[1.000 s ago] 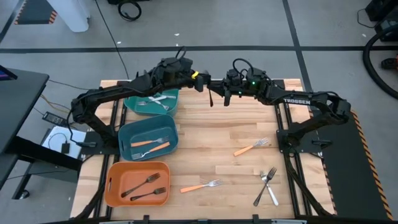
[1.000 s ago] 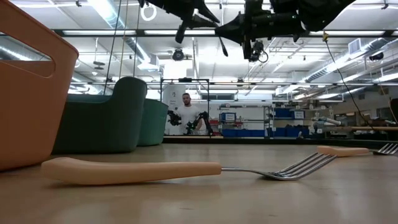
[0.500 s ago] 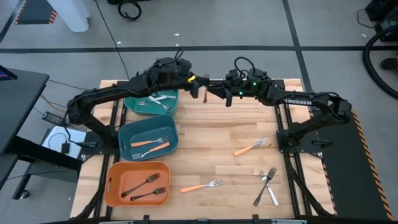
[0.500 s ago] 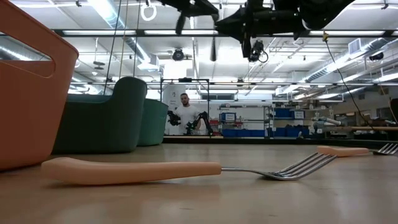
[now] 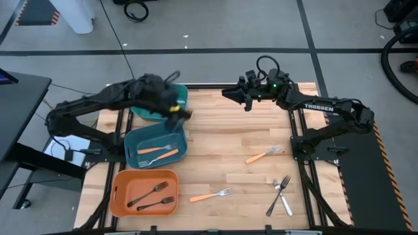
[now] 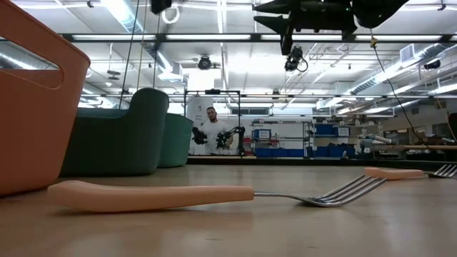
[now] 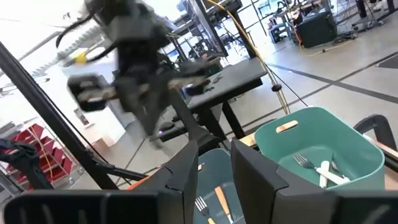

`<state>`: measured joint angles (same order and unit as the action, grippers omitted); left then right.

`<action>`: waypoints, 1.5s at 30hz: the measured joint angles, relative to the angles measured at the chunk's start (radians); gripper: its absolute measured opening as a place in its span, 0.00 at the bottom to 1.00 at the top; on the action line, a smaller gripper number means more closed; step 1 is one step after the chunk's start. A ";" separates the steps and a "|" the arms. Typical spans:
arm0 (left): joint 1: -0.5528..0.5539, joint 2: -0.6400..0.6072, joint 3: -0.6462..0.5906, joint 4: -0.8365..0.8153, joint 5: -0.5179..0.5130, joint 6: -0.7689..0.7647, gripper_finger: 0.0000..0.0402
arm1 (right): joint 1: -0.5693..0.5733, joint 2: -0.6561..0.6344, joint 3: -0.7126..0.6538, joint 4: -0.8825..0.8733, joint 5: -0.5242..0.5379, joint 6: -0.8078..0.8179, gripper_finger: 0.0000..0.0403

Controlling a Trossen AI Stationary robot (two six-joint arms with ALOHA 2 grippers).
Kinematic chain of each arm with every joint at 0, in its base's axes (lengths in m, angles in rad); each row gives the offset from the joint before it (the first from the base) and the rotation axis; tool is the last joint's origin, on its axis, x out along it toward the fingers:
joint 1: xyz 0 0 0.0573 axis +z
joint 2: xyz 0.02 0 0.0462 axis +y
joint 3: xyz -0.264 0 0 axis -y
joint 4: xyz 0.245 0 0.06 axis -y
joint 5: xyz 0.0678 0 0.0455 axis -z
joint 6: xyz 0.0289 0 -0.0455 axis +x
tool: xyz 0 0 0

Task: Sort silverware by color (type)
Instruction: Put the black fork into the orange bin

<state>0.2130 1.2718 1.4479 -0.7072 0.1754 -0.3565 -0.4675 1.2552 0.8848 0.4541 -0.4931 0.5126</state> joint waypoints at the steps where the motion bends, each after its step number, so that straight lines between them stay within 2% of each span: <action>1: -0.030 -0.014 0.000 -0.040 0.012 -0.007 0.02 | 0.000 0.000 0.000 0.000 0.000 0.010 0.26; 6: -0.198 -0.069 0.000 -0.295 0.033 -0.079 0.02 | 0.003 0.000 0.000 0.000 0.056 0.015 0.26; 11: -0.403 -0.070 0.000 -0.534 0.053 -0.194 0.02 | 0.015 0.000 0.000 -0.004 0.168 0.045 0.26; 16: -0.611 -0.065 0.000 -0.546 0.062 -0.291 0.03 | 0.016 0.000 0.000 -0.003 0.188 0.090 0.26; 21: -0.740 -0.024 0.000 -0.546 -0.020 -0.344 0.03 | 0.054 0.000 0.000 0.009 0.170 0.257 0.25; 24: -0.775 0.024 0.000 -0.548 -0.048 -0.316 0.03 | 0.119 0.000 0.000 0.041 0.171 0.278 0.25; 33: -0.796 0.196 0.000 -0.566 -0.024 -0.176 0.06 | 0.300 0.001 0.000 0.102 0.326 0.274 0.25; 39: -0.803 0.251 0.000 -0.565 0.020 -0.183 0.15 | 0.349 0.001 0.000 0.111 0.344 0.271 0.25; 45: -0.800 0.254 0.000 -0.569 -0.006 -0.222 0.21 | 0.363 0.001 0.000 0.111 0.343 0.270 0.25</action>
<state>-0.5865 1.5257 1.4483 -1.2761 0.1695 -0.5783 -0.1041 1.2560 0.8848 0.5648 -0.1499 0.7830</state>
